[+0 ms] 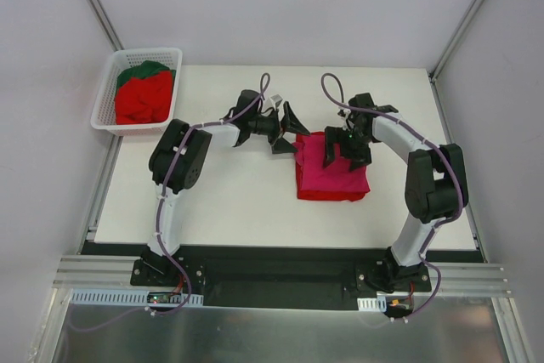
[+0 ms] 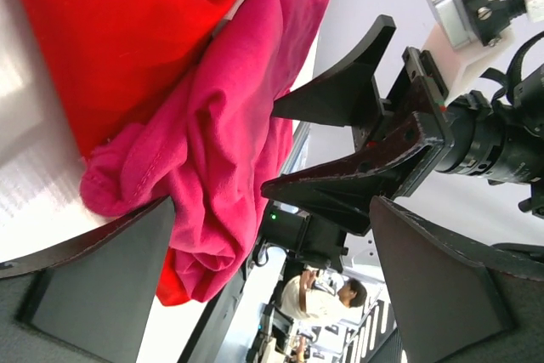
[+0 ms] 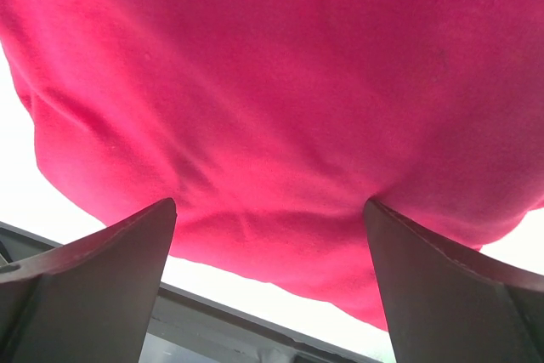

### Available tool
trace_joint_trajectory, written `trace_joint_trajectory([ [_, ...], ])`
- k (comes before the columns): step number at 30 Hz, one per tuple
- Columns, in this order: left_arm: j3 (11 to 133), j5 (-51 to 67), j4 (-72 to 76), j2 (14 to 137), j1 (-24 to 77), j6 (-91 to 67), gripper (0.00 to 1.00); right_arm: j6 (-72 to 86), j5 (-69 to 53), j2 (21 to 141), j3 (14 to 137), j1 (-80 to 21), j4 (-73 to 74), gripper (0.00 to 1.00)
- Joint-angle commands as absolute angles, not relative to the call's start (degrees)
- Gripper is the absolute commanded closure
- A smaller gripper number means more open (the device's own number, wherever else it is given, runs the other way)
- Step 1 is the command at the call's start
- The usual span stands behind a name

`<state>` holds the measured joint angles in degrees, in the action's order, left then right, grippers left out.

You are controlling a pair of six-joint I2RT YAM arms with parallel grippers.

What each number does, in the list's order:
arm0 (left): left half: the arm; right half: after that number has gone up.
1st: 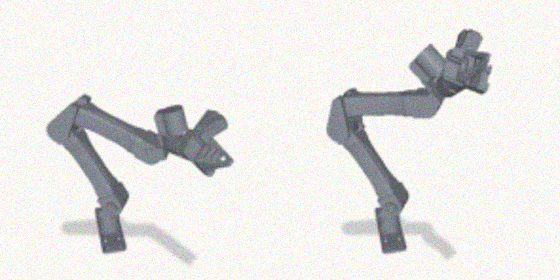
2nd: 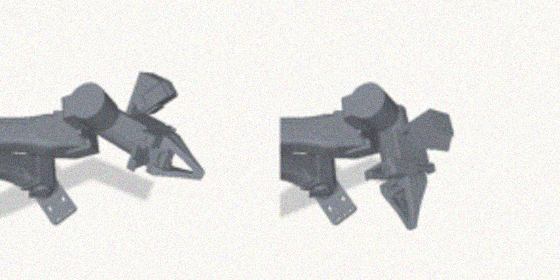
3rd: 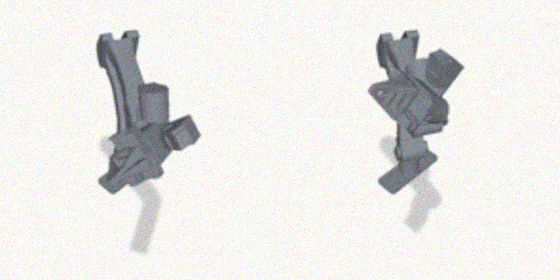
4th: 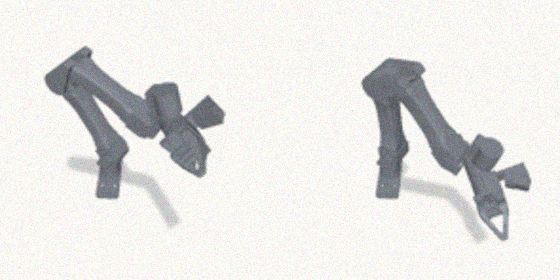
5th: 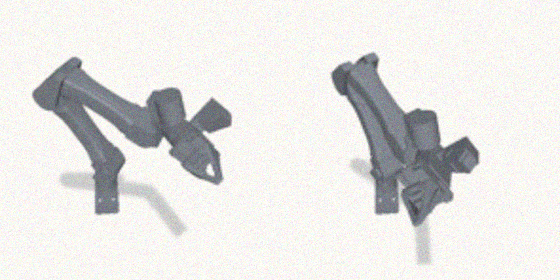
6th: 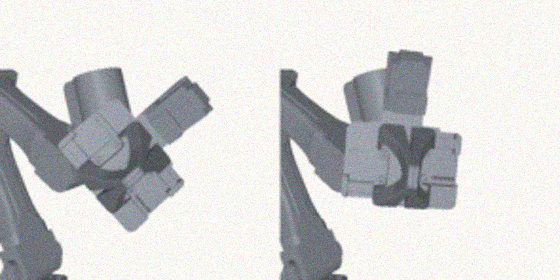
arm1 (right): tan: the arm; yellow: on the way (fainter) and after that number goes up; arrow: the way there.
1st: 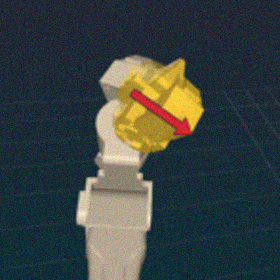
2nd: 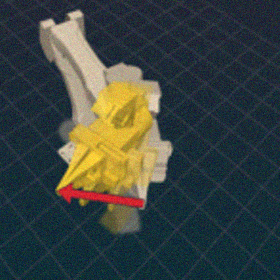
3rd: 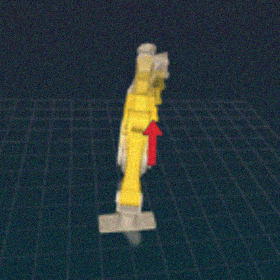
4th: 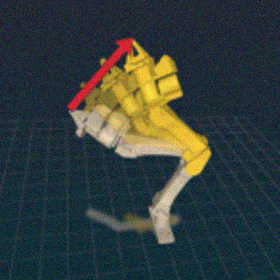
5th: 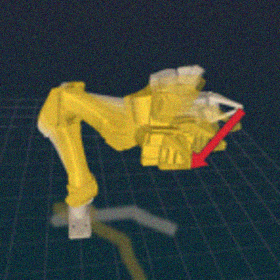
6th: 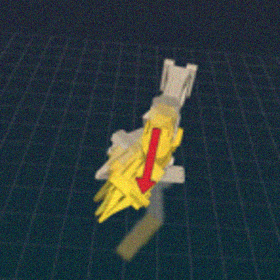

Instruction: Fold and stack the t-shirts

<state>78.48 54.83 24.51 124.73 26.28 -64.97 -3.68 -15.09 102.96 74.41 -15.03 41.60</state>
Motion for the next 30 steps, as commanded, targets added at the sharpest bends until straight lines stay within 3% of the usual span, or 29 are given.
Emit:
trace_joint_trajectory([
  [1, 81.21, 54.58, 25.58, 125.77, 26.63, -64.34, 0.01, -4.31, -15.82, 101.43, 73.21, -14.41, 41.75, 0.04],
  [10, 83.41, 54.40, 12.75, 122.43, 25.14, -54.85, 0.01, -4.04, -16.79, 102.04, 73.30, -14.24, 41.66, 0.04],
  [30, 87.44, 53.53, 8.00, 123.66, 22.85, -50.89, 0.01, -4.22, -17.84, 103.01, 73.83, -14.33, 42.36, 0.04],
])
